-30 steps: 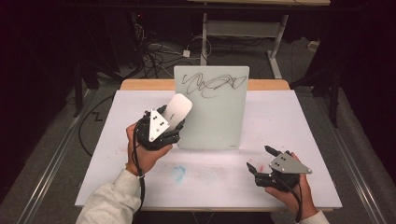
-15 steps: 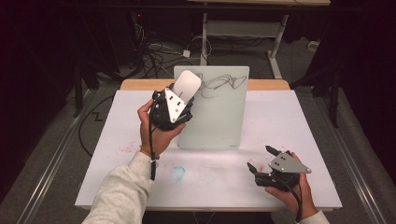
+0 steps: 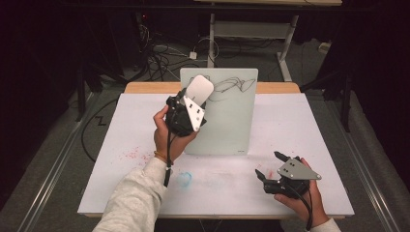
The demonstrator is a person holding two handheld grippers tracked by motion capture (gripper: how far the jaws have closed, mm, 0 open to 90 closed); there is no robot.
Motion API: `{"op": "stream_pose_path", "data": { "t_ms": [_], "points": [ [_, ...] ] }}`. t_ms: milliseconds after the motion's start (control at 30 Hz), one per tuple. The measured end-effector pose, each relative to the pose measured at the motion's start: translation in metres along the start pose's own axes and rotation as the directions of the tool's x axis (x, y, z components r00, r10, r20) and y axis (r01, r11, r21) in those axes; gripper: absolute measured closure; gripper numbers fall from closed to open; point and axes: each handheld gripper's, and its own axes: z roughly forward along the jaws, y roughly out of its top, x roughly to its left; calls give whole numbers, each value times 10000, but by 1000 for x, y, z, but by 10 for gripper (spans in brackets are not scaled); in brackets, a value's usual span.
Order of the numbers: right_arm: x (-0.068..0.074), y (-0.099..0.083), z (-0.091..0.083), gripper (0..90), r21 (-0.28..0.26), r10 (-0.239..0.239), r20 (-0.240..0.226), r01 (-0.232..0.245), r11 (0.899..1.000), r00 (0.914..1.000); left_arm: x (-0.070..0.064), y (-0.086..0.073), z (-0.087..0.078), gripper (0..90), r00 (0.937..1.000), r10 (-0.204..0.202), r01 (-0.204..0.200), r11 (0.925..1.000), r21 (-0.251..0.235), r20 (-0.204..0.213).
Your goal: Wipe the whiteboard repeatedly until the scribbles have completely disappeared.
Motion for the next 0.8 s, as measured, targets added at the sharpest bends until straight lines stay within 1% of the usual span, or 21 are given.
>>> {"op": "stream_pose_path", "data": {
  "t_ms": [33, 67, 100, 133, 233, 333, 400, 433, 467, 500, 533, 600, 633, 667, 700, 767, 800],
  "points": [
    [0, 0, 0, 181, -5, -13, -10, 13, 10000, 10000, -4, -1, 0, 292, 10000, 69, -69, 10000, 11, 9],
    [0, 0, 0, 181, -7, -12, -13, 12, 10000, 10000, -4, -1, 0, 292, 10000, 69, -69, 10000, 11, 9],
    [0, 0, 0, 181, -15, -4, -25, 4, 10000, 10000, -14, -3, 0, 292, 9997, 216, -216, 9998, 29, 125],
    [0, 0, 0, 181, -21, -1, -35, 1, 10000, 10000, -14, -3, 0, 292, 9997, 216, -216, 9998, 29, 125],
    [0, 0, 0, 181, 16, 13, -73, -13, 10000, 10000, -30, -5, 1, 292, 9977, 611, -614, 9980, 113, 297],
    [1, 0, 0, 182, 30, -26, -85, 26, 10000, 10000, -32, -4, 1, 292, 9970, 718, -723, 9973, 154, 284],
    [1, 0, 0, 182, 30, -27, -97, 27, 10000, 9999, -25, -2, 1, 292, 9960, 722, -730, 9972, 148, 525],
    [1, 0, 0, 182, 32, -28, -80, 29, 10000, 10000, -23, -1, 1, 291, 9959, 744, -753, 9971, 137, 523],
    [1, 0, 0, 182, 32, -28, -80, 29, 10000, 10000, -19, 1, 1, 291, 9961, 763, -769, 9970, 117, 437],
    [1, 0, 0, 182, 30, -8, -77, 8, 10000, 10000, -9, 6, 2, 292, 9968, 728, -731, 9973, 74, 321],
    [1, 0, 0, 182, 25, -24, -75, 24, 10000, 10000, -9, 6, 2, 292, 9968, 728, -731, 9973, 74, 321],
    [1, 0, 0, 181, 33, -33, -64, 34, 10000, 10000, 7, 13, 3, 291, 9987, 478, -478, 9989, 2, 177],
    [0, 0, 0, 181, 29, -23, -68, 24, 10000, 10000, 21, 19, 3, 292, 9998, 218, -218, 9998, -42, 9],
    [0, 0, 0, 181, 29, -23, -68, 24, 10000, 10000, 21, 19, 3, 292, 9998, 218, -218, 9998, -42, 9],
    [0, 0, 0, 182, 26, -17, -61, 18, 10000, 10000, 30, 22, 3, 292, 10000, -6, 5, 10000, -76, -69],
    [0, 0, -1, 181, -13, -32, -53, 32, 10000, 10000, 39, 22, 3, 292, 9994, -259, 256, 9996, -116, -215],
    [-1, 0, -1, 182, -20, -11, -37, 11, 10000, 10000, 37, 19, 3, 292, 9992, -251, 248, 9996, -98, -322]
  ]
}}
